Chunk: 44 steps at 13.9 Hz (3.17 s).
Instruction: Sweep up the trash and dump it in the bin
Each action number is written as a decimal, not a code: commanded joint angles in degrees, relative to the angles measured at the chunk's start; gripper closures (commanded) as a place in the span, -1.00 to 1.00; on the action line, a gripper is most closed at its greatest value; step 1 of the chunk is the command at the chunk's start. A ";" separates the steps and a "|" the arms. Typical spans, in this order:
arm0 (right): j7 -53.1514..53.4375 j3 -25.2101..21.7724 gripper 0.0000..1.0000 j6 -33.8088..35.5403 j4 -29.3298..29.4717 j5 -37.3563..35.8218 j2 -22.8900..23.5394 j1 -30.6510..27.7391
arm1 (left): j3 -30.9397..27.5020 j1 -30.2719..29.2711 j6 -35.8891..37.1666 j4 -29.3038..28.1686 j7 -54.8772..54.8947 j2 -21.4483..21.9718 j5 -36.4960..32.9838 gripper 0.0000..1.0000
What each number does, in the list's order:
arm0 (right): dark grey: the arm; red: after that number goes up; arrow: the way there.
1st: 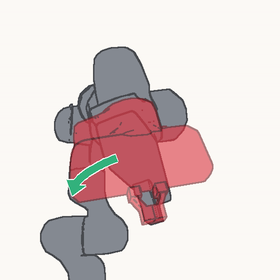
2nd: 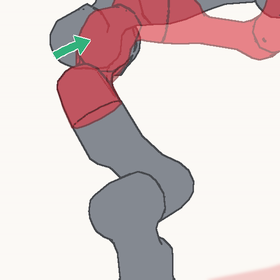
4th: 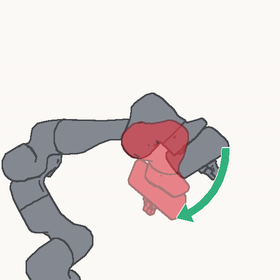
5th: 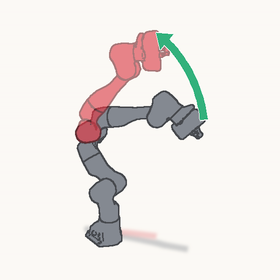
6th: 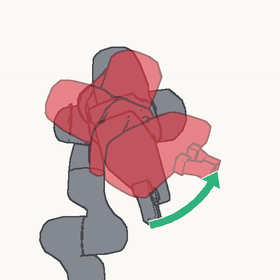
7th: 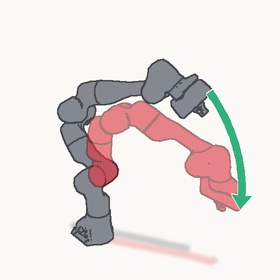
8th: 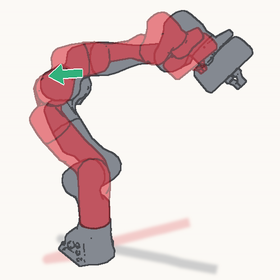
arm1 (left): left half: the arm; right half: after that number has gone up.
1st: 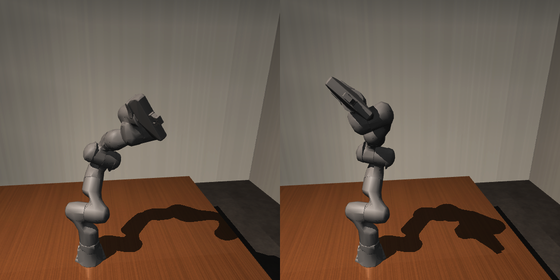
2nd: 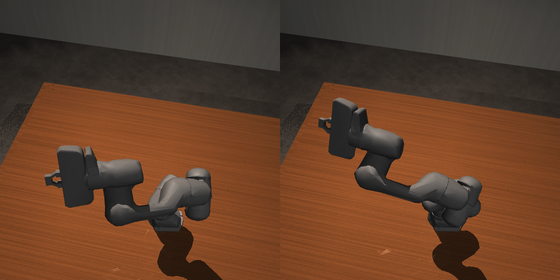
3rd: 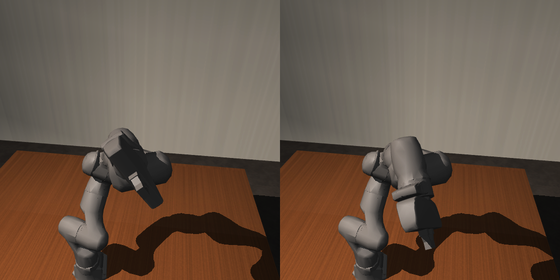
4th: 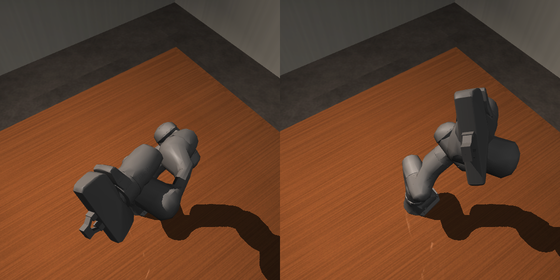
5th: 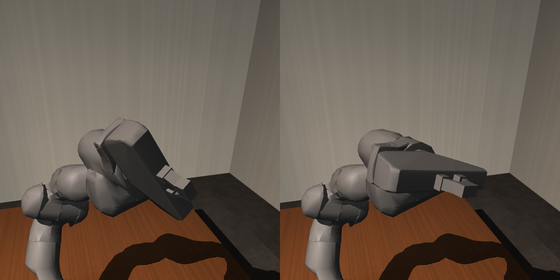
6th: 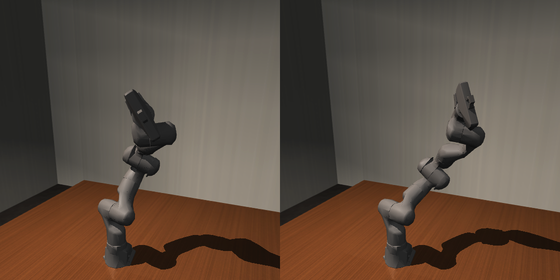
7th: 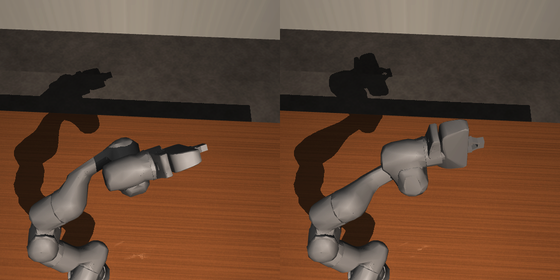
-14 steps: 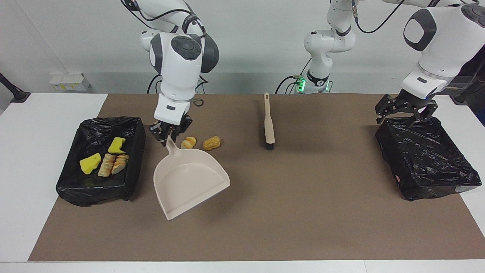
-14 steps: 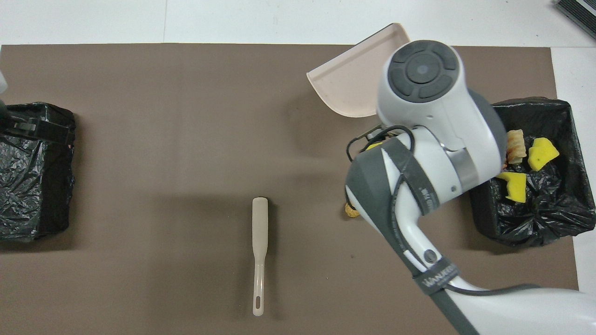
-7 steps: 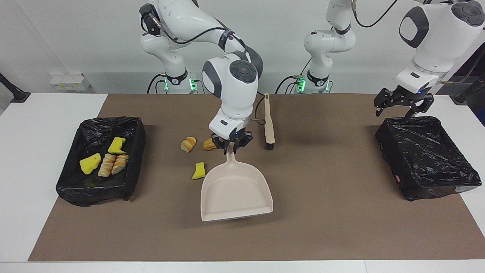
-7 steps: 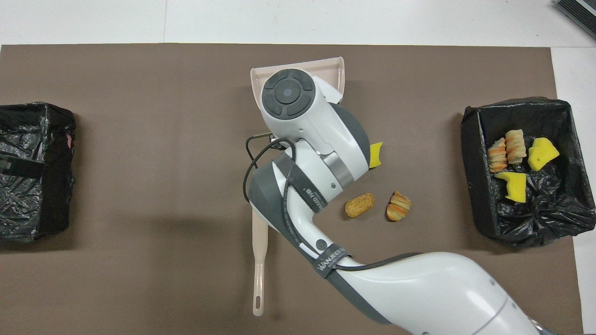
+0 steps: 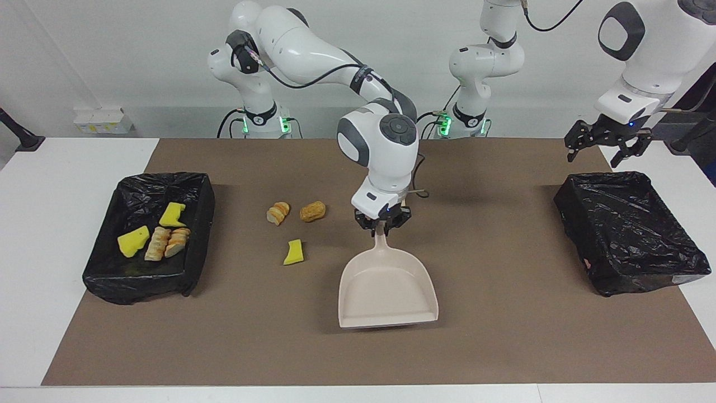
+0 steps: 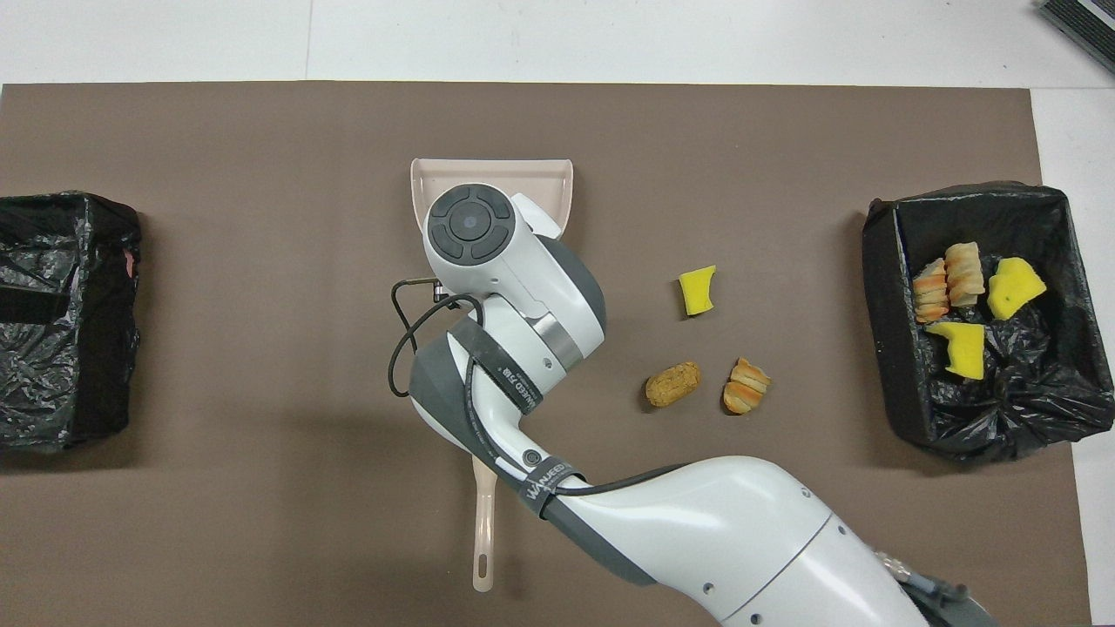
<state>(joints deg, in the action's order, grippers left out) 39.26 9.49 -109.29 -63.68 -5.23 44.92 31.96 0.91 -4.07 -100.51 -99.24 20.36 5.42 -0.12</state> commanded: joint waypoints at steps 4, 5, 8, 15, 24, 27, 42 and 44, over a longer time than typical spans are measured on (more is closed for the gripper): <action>1.70 0.35 0.37 0.22 2.24 1.28 0.70 -0.50 | 0.15 0.38 3.55 8.52 -3.30 -6.46 2.49 -1.00; 1.70 0.35 0.35 0.22 2.24 1.02 0.35 -0.50 | 0.15 0.47 3.92 8.98 -5.40 -6.91 2.50 -1.00; 1.79 0.61 -0.10 1.00 1.72 1.19 -2.98 -0.67 | 0.76 1.35 2.08 8.28 -10.94 -6.65 2.67 -1.00; 3.63 0.70 -0.50 1.71 -9.23 6.19 -15.35 -1.37 | 0.94 2.49 5.24 5.04 -12.37 -4.11 2.06 -1.00; 5.93 0.79 -0.86 1.01 -37.20 12.51 -36.55 1.26 | 1.03 3.62 4.36 2.92 -11.92 -3.75 2.06 -1.00; 5.83 0.97 -1.00 -0.75 -45.37 15.69 -41.21 3.80 | 1.03 3.72 4.36 2.92 -11.66 -3.75 2.06 -1.00; 12.69 0.96 -1.00 -14.37 -52.07 15.34 -34.29 13.57 | 1.29 6.36 -0.21 2.13 -12.81 -4.45 2.85 -1.00; 12.43 0.96 -0.97 -14.37 -52.43 15.26 -34.37 13.57 | 1.29 6.36 0.14 1.42 -12.46 -4.10 2.85 -1.00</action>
<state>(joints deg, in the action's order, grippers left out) 51.30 10.51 -122.18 -114.96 9.22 11.06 45.50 2.84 1.74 -99.32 -95.88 8.00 0.12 2.31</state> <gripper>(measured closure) 0.000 0.000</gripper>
